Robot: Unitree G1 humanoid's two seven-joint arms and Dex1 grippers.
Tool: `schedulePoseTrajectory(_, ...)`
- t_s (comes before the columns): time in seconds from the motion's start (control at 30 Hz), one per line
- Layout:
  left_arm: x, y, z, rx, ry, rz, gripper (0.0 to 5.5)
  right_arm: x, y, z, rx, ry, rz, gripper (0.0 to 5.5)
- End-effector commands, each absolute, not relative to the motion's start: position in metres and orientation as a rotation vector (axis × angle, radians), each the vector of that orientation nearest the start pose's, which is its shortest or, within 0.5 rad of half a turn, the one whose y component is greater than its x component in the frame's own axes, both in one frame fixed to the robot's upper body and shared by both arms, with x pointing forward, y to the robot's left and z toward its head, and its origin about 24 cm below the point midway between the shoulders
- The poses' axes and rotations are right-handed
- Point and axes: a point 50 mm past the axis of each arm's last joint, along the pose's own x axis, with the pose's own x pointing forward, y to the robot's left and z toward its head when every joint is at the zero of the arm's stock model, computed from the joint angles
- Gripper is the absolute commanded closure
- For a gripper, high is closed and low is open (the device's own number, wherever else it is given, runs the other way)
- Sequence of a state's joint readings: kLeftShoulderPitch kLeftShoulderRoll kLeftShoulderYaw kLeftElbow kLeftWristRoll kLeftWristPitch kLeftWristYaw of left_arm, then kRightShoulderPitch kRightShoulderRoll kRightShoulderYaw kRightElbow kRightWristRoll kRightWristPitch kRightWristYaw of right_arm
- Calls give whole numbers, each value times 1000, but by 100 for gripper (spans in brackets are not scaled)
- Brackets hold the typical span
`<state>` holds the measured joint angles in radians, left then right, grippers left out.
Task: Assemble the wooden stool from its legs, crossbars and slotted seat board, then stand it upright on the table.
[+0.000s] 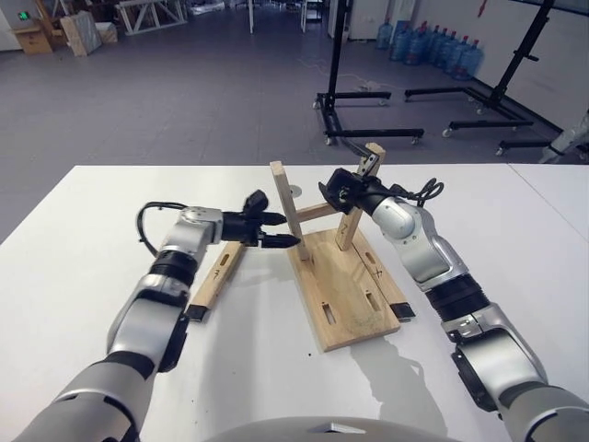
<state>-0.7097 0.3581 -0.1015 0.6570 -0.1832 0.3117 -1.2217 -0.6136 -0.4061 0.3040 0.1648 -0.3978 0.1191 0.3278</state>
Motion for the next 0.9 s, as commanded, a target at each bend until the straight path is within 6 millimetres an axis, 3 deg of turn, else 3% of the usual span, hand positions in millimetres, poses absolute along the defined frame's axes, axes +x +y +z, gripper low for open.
schedulePoseTrajectory(0.03,317,187,112,42,321,-1012,73,342,-111,188,-883,-241,469,37)
schedulePoseTrajectory(0.17,293,219,143,42,261,-659,18,340,-115,244,-804,-351,384,37)
schedulePoseTrajectory(0.23,284,239,153,59,264,-424,18,339,-127,269,-741,-390,316,37)
schedulePoseTrajectory(0.33,282,259,153,26,282,-174,18,338,-149,290,-582,-396,232,37)
schedulePoseTrajectory(0.47,295,265,108,41,424,-67,18,341,-185,292,-315,-342,137,37)
schedulePoseTrajectory(0.67,300,271,42,-4,531,-58,18,346,-197,278,-148,-280,112,37)
schedulePoseTrajectory(0.9,284,280,22,25,538,-56,18,347,-198,271,-110,-252,131,37)
